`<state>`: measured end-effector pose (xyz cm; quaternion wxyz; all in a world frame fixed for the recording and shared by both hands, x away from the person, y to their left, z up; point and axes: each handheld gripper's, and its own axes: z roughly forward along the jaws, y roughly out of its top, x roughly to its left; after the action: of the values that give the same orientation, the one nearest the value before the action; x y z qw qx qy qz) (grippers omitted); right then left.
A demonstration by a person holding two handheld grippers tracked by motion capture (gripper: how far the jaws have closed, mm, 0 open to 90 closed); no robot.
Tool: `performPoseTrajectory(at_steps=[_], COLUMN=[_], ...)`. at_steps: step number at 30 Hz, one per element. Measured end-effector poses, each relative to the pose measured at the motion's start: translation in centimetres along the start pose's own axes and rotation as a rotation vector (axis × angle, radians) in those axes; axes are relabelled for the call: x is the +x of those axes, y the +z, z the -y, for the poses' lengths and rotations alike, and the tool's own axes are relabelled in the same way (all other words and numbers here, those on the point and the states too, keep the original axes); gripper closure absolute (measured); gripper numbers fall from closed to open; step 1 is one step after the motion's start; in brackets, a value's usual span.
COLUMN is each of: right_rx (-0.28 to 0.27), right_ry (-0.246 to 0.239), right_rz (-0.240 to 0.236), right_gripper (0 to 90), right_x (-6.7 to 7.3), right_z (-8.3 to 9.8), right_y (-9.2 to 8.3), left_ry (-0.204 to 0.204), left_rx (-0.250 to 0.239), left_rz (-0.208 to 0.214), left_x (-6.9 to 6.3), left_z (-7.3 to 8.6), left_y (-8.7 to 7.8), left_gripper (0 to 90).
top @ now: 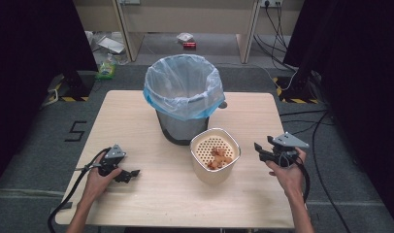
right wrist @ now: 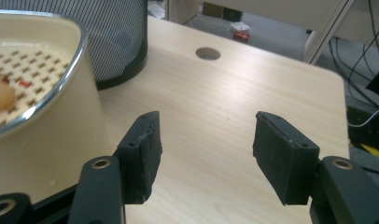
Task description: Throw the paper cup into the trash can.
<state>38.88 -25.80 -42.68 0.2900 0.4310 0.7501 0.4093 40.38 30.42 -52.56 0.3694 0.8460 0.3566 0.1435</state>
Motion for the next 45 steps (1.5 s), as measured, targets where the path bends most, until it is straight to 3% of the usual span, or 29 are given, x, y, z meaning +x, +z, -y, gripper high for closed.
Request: performPoseTrajectory(at_steps=[8,10,26,31,35,38,45], right_rx=[0.015,0.048,0.190,0.247,0.243,0.220,0.222], right_ry=[0.025,0.038,0.000,-0.035,-0.031,0.026,0.023], right_rz=[-0.007,-0.020,-0.061,-0.077,-0.080,-0.098,-0.101], right_gripper=[37.4,36.1,32.6,31.1,29.0,27.2,26.1], right_x=[0.7,1.1,3.0,3.7,3.8,3.6,3.4], right_z=[2.3,3.5,7.4,8.6,8.7,9.2,9.3], right_y=[-0.1,0.1,0.4,0.8,1.1,1.1,1.0], left_ry=[0.000,0.000,0.000,0.000,0.000,0.001,0.001], left_rx=[0.001,0.000,0.000,0.000,0.000,0.000,0.000], left_rz=[0.000,0.000,0.000,0.000,0.000,0.000,0.001], left_x=[0.0,0.0,0.0,0.0,0.0,0.0,0.0], left_z=[0.0,0.0,0.0,0.0,0.0,0.0,0.0], left_y=[0.0,0.0,0.0,0.0,0.0,0.0,0.0], left_gripper=[0.0,0.0,0.0,0.0,0.0,0.0,0.0])
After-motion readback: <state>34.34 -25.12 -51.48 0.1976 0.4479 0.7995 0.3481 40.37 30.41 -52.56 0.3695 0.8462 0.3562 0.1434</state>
